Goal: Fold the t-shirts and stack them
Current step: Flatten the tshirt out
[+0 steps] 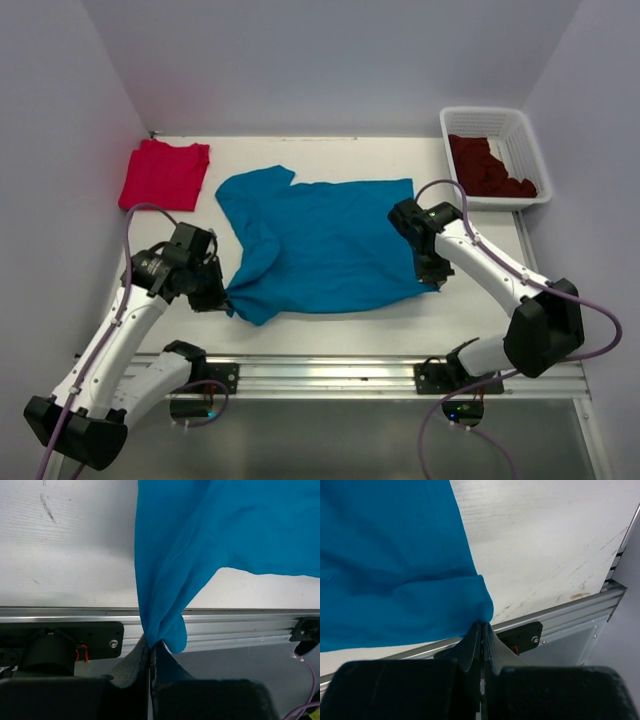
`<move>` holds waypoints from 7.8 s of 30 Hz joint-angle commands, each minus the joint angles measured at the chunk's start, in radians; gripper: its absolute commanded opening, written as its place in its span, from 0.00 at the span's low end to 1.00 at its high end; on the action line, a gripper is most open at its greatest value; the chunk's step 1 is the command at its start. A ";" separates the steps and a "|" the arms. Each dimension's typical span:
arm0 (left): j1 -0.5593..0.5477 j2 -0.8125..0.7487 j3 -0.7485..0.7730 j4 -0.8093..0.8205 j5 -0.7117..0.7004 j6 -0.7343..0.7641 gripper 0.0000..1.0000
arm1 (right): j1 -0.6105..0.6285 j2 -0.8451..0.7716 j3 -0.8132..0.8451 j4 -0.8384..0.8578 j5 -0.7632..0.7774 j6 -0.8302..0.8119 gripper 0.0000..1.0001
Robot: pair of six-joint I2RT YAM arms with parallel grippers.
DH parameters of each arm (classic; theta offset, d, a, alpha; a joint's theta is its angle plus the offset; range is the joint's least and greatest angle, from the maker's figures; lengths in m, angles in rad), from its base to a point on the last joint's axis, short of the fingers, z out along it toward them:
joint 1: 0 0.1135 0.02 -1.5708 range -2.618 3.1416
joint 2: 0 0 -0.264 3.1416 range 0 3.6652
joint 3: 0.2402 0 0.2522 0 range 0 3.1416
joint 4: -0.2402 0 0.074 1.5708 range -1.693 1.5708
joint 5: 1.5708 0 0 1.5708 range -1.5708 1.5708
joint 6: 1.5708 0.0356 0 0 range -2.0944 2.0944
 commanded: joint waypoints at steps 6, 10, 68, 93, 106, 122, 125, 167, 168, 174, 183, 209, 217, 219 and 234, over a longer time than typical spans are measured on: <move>0.006 -0.071 0.076 -0.065 0.025 -0.052 1.00 | -0.001 -0.077 0.028 -0.107 -0.002 0.041 0.42; 0.005 -0.091 0.198 -0.063 -0.064 -0.070 1.00 | -0.001 -0.133 0.135 -0.112 0.017 0.038 0.74; 0.209 1.448 0.763 0.817 -0.060 0.206 0.00 | -0.267 1.062 1.008 0.365 -0.157 -0.147 0.00; 0.209 1.317 0.819 1.029 0.137 0.263 0.36 | -0.425 1.035 1.019 0.459 -0.069 -0.151 0.00; 0.212 0.947 0.642 1.166 0.150 0.301 1.00 | -0.367 0.670 0.736 0.742 -0.086 -0.206 0.00; -0.091 0.981 0.391 0.848 -0.256 0.496 0.64 | -0.111 0.188 0.178 0.751 -0.085 -0.116 0.00; -0.150 1.007 0.398 0.816 -0.337 0.516 0.65 | -0.109 0.166 0.166 0.734 -0.075 -0.119 0.00; 0.019 0.577 0.019 0.843 -0.399 0.227 0.38 | -0.109 0.179 0.087 0.715 -0.077 -0.156 0.00; -0.030 0.590 0.053 0.845 -0.415 0.246 0.44 | -0.108 0.180 0.087 0.715 -0.080 -0.156 0.00; -0.170 0.700 0.139 0.860 -0.463 0.368 0.79 | -0.109 0.183 0.080 0.712 -0.074 -0.154 0.00; -0.202 0.877 0.225 0.903 -0.433 0.468 0.62 | -0.109 0.197 0.098 0.700 -0.075 -0.156 0.00; -0.132 0.608 0.139 0.794 -0.549 0.166 0.12 | -0.109 0.229 0.098 0.701 -0.072 -0.168 0.00; 0.078 0.596 -0.056 0.843 -0.289 0.008 0.28 | -0.108 0.220 0.094 0.697 -0.077 -0.170 0.00; 0.126 0.588 -0.127 0.874 -0.208 -0.039 0.33 | -0.109 0.220 0.092 0.698 -0.077 -0.171 0.00; 0.040 0.419 -0.071 1.048 -0.245 0.190 1.00 | -0.109 0.234 0.092 0.698 -0.092 -0.165 0.00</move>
